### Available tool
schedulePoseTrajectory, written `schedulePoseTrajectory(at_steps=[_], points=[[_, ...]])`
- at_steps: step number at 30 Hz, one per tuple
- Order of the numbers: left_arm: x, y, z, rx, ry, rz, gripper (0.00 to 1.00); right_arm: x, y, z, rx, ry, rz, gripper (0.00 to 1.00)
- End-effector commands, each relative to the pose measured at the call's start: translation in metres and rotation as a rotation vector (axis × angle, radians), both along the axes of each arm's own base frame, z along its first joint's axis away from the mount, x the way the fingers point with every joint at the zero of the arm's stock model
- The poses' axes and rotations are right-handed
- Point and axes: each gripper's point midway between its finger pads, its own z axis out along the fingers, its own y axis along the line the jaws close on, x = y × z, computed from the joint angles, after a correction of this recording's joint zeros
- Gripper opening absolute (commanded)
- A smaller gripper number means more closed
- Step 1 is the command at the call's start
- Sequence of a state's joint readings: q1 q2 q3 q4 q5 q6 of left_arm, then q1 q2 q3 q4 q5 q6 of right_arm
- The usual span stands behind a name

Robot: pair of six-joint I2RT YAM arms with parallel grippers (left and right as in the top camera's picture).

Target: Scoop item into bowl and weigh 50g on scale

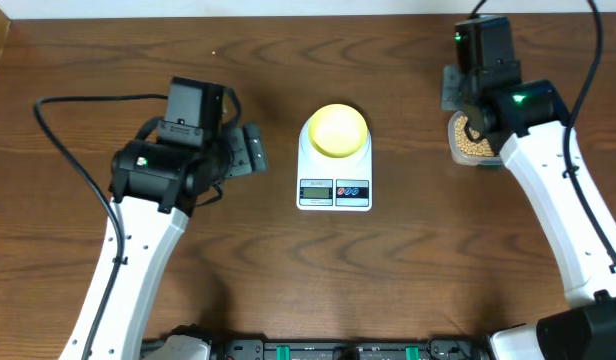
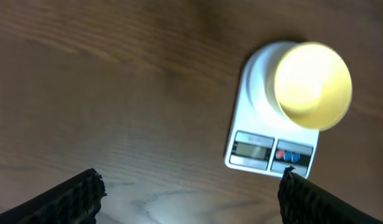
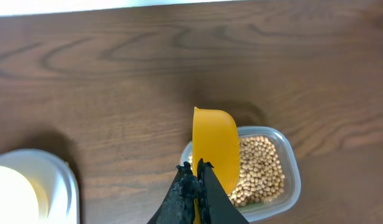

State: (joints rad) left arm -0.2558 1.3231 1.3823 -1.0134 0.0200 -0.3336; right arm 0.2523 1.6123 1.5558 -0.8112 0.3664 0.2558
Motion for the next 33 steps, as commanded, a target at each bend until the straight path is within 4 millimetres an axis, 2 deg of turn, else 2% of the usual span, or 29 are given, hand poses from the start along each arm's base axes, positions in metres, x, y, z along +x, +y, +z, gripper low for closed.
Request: schedulePoseTrajectory(at_steps=[1, 6, 10, 14, 21, 33], points=[[0.0, -0.013, -0.006, 0.056, 0.008, -0.124, 0.91, 0.001, -0.009, 0.018, 0.102, -0.058, -0.078, 0.01], [0.002, -0.026, -0.021, 0.076, 0.052, -0.171, 0.92, 0.002, 0.004, 0.013, 0.221, -0.03, -0.02, 0.01], [0.002, -0.04, -0.037, 0.09, 0.099, -0.211, 0.91, 0.001, 0.005, 0.013, 0.23, -0.029, -0.018, 0.01], [-0.001, -0.056, -0.044, 0.121, 0.108, -0.259, 0.91, 0.001, 0.005, 0.013, 0.232, -0.029, -0.021, 0.01], [0.001, -0.051, -0.045, 0.251, 0.068, -0.162, 0.91, 0.0, -0.006, 0.011, 0.247, -0.019, -0.061, 0.01], [-0.009, -0.09, -0.058, 0.271, 0.034, -0.19, 0.91, 0.0, -0.009, 0.009, 0.282, -0.007, -0.055, 0.01]])
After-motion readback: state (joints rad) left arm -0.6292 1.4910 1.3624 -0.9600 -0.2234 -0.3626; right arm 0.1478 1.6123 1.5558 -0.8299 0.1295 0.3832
